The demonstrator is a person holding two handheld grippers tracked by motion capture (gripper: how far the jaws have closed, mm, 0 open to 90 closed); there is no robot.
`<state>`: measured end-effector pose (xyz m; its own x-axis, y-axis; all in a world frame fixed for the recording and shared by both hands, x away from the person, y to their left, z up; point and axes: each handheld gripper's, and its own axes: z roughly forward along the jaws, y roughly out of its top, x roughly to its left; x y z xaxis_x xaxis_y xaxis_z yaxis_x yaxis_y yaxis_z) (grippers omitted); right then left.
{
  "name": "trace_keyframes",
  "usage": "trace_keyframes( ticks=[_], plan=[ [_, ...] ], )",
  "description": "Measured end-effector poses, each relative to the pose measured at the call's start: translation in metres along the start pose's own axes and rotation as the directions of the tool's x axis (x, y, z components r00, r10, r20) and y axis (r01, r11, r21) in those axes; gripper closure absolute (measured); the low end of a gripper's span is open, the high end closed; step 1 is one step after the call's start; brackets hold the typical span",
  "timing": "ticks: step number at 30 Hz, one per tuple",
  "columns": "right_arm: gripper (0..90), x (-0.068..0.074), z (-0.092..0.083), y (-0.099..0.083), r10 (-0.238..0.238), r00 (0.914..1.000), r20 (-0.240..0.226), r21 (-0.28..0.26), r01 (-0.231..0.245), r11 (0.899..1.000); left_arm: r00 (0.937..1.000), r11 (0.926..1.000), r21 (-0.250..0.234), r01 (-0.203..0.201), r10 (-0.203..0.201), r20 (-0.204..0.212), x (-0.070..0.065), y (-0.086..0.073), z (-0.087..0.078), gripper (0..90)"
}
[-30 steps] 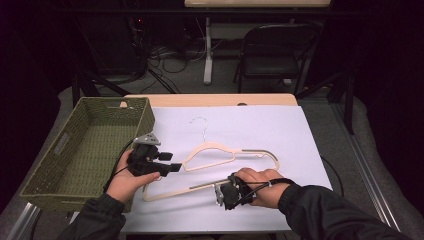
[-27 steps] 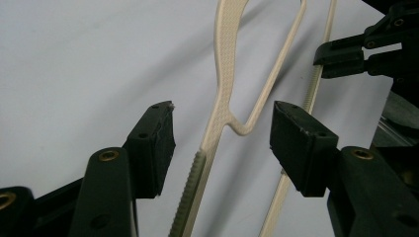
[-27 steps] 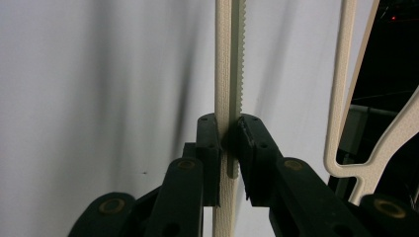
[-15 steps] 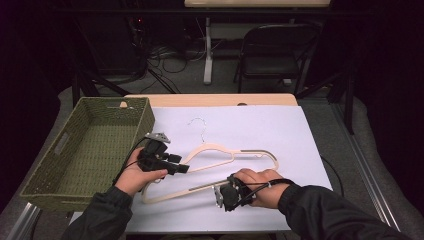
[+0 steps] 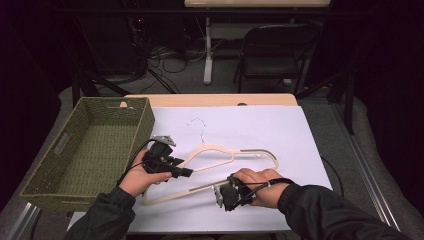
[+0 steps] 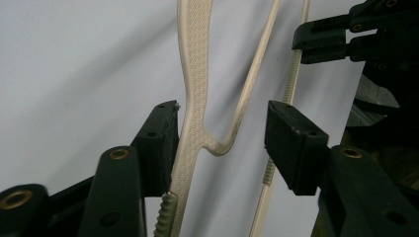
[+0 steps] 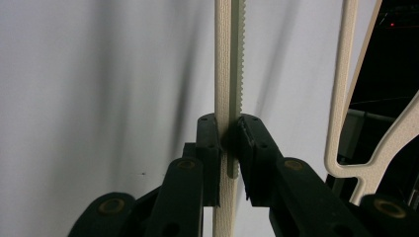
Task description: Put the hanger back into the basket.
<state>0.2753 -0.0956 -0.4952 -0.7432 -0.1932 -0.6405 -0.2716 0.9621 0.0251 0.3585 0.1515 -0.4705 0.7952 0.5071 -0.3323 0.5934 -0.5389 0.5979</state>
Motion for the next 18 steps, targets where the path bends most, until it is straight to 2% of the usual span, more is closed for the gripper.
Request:
trace_keyframes(
  ticks=[6, 7, 11, 12, 15, 17, 18],
  plan=[
    [79.9, 0.0018, 0.0004, -0.0007, -0.021, 0.9998, 0.003, 0.016, 0.021, 1.000, 0.9998, 0.9995, 0.031, -0.006, 0.006, -0.021, -0.0003, -0.0011, 0.0035, 57.2],
    [79.9, 0.0027, 0.0006, -0.0007, -0.030, 0.9995, 0.008, 0.022, 0.030, 0.999, 0.9991, 0.9992, 0.040, -0.006, 0.008, -0.042, -0.0008, -0.0011, 0.0038, 58.4],
    [79.9, 0.0033, 0.0011, -0.0008, -0.039, 0.9991, 0.012, 0.022, 0.039, 0.999, 0.9988, 0.9988, 0.049, -0.008, 0.011, -0.048, -0.0009, -0.0023, 0.0055, 61.0],
    [79.9, 0.0035, 0.0010, -0.0008, -0.042, 0.9990, 0.013, 0.026, 0.042, 0.999, 0.9995, 0.9989, 0.045, -0.007, 0.008, -0.031, -0.0002, -0.0026, 0.0055, 62.0],
    [79.9, 0.0037, 0.0021, -0.0011, -0.045, 0.9989, 0.013, 0.027, 0.044, 0.999, 0.9997, 0.9991, 0.043, -0.007, 0.008, -0.021, -0.0004, -0.0029, 0.0045, 63.7],
    [79.8, 0.0036, 0.0025, -0.0011, -0.045, 0.9989, 0.011, 0.030, 0.045, 0.999, 0.9995, 0.9991, 0.042, -0.005, 0.006, -0.031, -0.0011, -0.0028, 0.0031, 65.1],
    [79.9, 0.0036, 0.0027, -0.0011, -0.045, 0.9989, 0.011, 0.031, 0.045, 0.998, 1.0000, 0.9993, 0.037, 0.001, -0.001, -0.008, -0.0004, -0.0031, 0.0026, 65.7]
  ],
)
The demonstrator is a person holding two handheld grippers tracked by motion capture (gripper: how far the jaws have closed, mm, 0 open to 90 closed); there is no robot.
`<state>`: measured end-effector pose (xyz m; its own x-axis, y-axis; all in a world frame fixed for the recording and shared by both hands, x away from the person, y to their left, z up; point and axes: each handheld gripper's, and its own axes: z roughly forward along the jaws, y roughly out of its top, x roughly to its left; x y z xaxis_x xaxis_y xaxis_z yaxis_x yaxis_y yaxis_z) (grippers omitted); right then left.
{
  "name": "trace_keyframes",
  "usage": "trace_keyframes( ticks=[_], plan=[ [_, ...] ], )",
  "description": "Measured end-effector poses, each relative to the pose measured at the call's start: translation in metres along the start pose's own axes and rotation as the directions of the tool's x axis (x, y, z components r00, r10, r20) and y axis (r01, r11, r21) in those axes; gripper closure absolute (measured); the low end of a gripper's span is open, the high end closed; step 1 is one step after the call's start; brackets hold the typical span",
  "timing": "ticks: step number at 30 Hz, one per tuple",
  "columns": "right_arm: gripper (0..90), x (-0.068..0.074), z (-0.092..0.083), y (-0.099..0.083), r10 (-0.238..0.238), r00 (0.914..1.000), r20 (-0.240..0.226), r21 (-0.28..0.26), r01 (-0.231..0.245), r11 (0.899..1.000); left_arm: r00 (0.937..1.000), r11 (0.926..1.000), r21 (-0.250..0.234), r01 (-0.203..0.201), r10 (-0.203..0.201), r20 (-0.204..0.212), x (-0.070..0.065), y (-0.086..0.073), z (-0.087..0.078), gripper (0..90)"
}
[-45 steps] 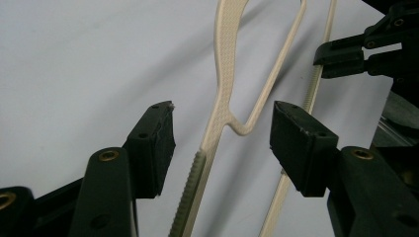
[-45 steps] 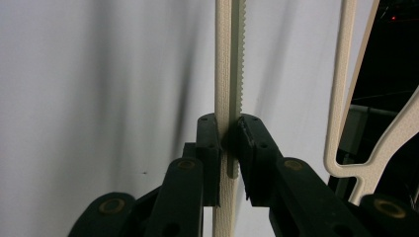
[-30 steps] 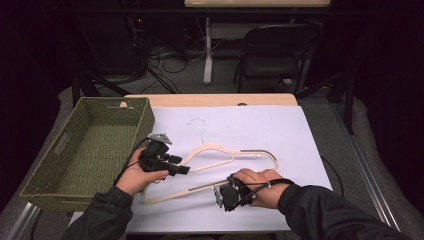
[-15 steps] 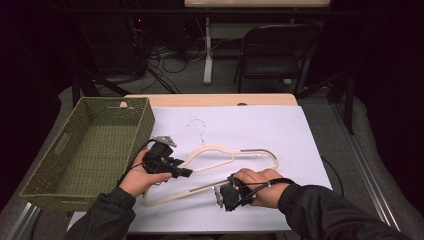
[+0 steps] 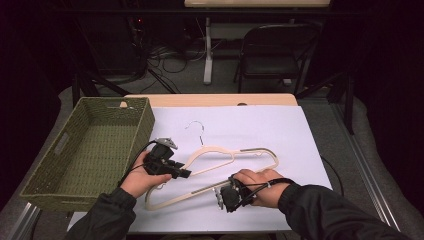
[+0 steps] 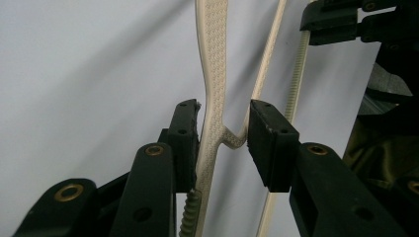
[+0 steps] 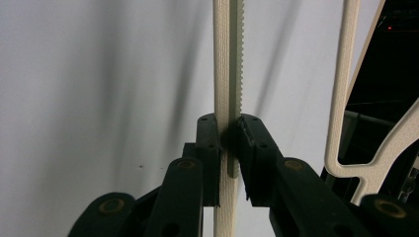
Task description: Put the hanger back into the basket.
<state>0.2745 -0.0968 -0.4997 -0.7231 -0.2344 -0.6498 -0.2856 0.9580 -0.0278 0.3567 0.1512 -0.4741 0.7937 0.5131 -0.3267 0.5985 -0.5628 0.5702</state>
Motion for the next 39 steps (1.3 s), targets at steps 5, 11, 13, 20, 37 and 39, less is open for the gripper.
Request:
trace_keyframes(
  ticks=[5, 11, 13, 20, 37, 39],
  plan=[
    [79.8, 0.001, 0.002, 0.000, -0.009, 1.0000, -0.001, 0.003, 0.009, 1.000, 0.9998, 1.0000, 0.008, -0.004, 0.004, 0.018, 0.000, -0.001, -0.001, 69.0],
    [79.7, 0.002, 0.003, 0.000, -0.025, 0.9997, 0.002, 0.011, 0.025, 1.000, 0.9995, 0.9998, 0.020, -0.008, 0.008, 0.029, -0.002, -0.002, -0.002, 73.1],
    [79.7, 0.002, 0.004, 0.000, -0.029, 0.9996, 0.003, 0.013, 0.029, 0.999, 0.9985, 0.9998, 0.016, -0.010, 0.009, 0.053, -0.001, -0.002, -0.002, 74.3],
    [79.7, 0.002, 0.004, 0.000, -0.033, 0.9994, 0.009, 0.021, 0.033, 0.999, 0.9956, 0.9999, 0.014, -0.005, 0.004, 0.093, 0.000, -0.002, -0.004, 77.3],
    [79.7, 0.001, 0.012, -0.002, -0.041, 0.9991, 0.014, 0.008, 0.041, 0.999, 0.9812, 0.9998, 0.008, 0.018, -0.019, 0.192, 0.000, -0.001, -0.008, 86.0],
    [79.7, 0.001, 0.010, -0.001, -0.053, 0.9985, 0.013, 0.027, 0.053, 0.998, 0.9796, 0.9998, 0.013, 0.016, -0.018, 0.200, -0.001, -0.001, -0.008, 86.2]
  ],
)
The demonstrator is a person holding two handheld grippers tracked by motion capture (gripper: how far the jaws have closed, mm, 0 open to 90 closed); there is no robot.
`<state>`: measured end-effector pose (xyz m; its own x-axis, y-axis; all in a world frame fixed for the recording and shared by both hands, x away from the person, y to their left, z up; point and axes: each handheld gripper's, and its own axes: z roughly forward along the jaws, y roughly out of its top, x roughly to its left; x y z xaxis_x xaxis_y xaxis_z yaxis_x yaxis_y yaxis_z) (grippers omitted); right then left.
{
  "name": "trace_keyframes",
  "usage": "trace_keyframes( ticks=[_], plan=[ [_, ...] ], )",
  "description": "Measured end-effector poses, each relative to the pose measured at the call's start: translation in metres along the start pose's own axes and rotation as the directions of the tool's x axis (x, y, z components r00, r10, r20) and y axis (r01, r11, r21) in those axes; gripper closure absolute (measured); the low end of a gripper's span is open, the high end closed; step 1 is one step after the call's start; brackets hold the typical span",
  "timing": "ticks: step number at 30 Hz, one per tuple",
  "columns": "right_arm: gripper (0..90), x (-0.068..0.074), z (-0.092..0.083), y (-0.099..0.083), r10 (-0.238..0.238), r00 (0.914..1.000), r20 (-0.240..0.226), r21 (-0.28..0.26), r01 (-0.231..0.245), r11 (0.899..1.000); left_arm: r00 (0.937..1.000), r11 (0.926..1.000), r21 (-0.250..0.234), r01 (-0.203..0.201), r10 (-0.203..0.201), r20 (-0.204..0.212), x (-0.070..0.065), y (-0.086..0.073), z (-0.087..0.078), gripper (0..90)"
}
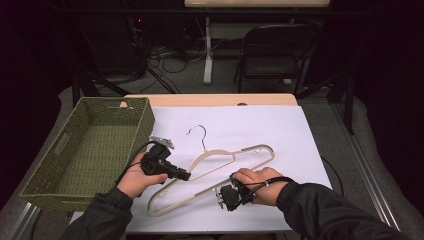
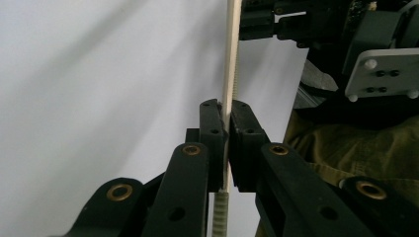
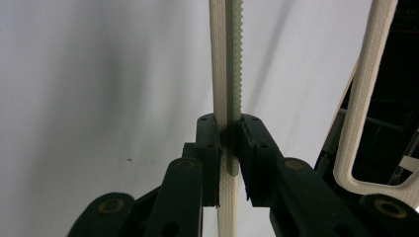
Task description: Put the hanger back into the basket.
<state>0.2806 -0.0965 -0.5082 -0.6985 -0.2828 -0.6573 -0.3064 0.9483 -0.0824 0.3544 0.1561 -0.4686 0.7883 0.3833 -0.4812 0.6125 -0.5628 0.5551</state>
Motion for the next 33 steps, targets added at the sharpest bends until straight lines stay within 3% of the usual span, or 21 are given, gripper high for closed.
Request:
trace_keyframes(
  ticks=[1, 6, 13, 24, 30, 33],
  plan=[
    [79.7, 0.000, -0.002, 0.001, -0.005, 1.0000, -0.005, 0.034, 0.006, 0.999, 1.0000, 1.0000, 0.002, -0.002, 0.002, 0.009, 0.000, 0.000, 0.000, 86.4],
    [79.6, 0.000, 0.001, 0.000, -0.002, 1.0000, -0.007, -0.007, 0.002, 1.000, 0.9991, 1.0000, 0.001, 0.005, -0.005, 0.043, 0.001, 0.000, 0.000, 87.4],
    [79.4, 0.000, -0.001, 0.000, -0.005, 0.9999, -0.016, 0.018, 0.005, 1.000, 0.9979, 1.0000, -0.004, 0.001, -0.001, 0.064, 0.000, 0.000, 0.000, 87.6],
    [77.5, -0.003, 0.000, -0.001, 0.027, 0.9994, -0.021, 0.003, -0.027, 1.000, 0.9961, 0.9997, -0.024, 0.006, -0.004, 0.088, 0.000, -0.001, -0.002, 87.8],
    [58.5, -0.009, 0.000, -0.004, 0.072, 0.9973, 0.018, -0.016, -0.072, 0.997, 0.9983, 0.9991, -0.034, 0.024, -0.022, 0.055, 0.001, -0.003, -0.003, 87.8],
    [53.4, -0.010, -0.002, -0.005, 0.088, 0.9957, 0.032, -0.030, -0.087, 0.996, 0.9982, 0.9986, -0.043, 0.032, -0.030, 0.052, 0.001, -0.003, -0.005, 87.8]
  ],
)
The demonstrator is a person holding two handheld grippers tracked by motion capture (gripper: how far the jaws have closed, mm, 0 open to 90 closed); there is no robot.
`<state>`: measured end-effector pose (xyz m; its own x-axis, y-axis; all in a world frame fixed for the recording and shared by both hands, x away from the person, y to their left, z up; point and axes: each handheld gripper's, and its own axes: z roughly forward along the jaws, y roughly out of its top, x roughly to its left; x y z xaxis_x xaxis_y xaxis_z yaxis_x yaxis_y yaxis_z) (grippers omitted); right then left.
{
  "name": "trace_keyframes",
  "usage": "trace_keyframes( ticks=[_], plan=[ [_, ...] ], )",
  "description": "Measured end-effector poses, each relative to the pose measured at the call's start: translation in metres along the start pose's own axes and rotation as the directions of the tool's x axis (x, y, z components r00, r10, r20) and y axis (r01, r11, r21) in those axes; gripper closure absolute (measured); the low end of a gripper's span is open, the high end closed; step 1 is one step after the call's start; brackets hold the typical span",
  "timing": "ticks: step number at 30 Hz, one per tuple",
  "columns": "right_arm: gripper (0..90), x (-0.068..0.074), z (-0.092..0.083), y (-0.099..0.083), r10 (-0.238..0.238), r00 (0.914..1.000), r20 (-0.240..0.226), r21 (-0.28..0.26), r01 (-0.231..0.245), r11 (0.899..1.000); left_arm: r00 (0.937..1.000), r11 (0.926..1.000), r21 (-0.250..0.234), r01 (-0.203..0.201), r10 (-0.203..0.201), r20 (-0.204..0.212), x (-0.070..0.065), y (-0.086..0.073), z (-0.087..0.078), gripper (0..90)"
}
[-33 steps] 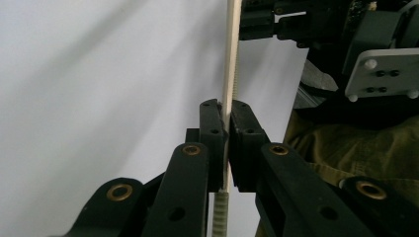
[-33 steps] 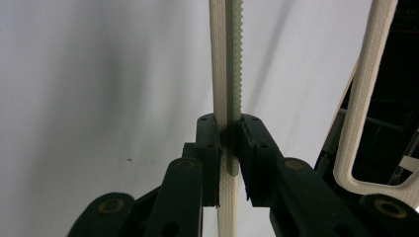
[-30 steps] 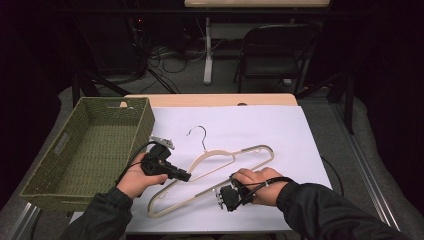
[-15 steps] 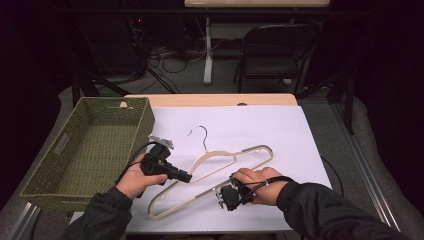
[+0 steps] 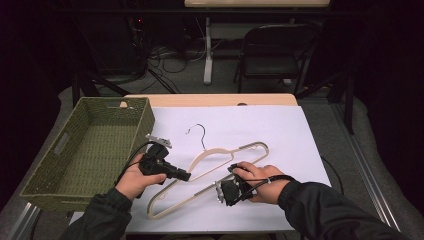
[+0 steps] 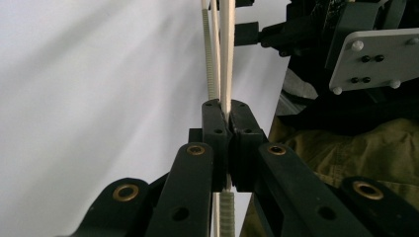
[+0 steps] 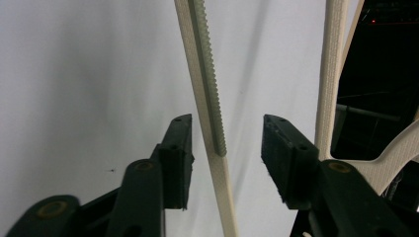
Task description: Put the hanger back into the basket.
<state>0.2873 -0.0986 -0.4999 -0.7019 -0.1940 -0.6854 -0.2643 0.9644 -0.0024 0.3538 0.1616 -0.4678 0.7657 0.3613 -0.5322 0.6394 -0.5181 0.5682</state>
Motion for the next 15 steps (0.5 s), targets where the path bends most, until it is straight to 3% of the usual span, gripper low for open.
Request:
trace_keyframes(
  ticks=[8, 10, 13, 15],
  plan=[
    [49.5, 0.001, -0.003, -0.001, -0.007, 0.9998, 0.020, -0.015, 0.008, 1.000, 0.9986, 0.9994, -0.022, 0.028, -0.029, -0.044, 0.001, -0.002, -0.002, 87.8],
    [49.5, 0.000, -0.005, -0.002, -0.001, 0.9997, 0.024, -0.010, 0.001, 1.000, 0.9968, 0.9987, -0.037, 0.034, -0.037, -0.071, 0.000, -0.002, -0.004, 87.7],
    [48.7, -0.001, -0.006, -0.006, 0.019, 0.9994, 0.030, -0.008, -0.019, 1.000, 0.9916, 0.9978, -0.054, 0.039, -0.045, -0.121, -0.006, -0.004, -0.008, 87.7],
    [48.6, -0.002, -0.007, -0.009, 0.032, 0.9989, 0.033, -0.016, -0.031, 0.999, 0.9839, 0.9974, -0.061, 0.038, -0.048, -0.172, -0.011, -0.006, -0.012, 87.7]
  ],
)
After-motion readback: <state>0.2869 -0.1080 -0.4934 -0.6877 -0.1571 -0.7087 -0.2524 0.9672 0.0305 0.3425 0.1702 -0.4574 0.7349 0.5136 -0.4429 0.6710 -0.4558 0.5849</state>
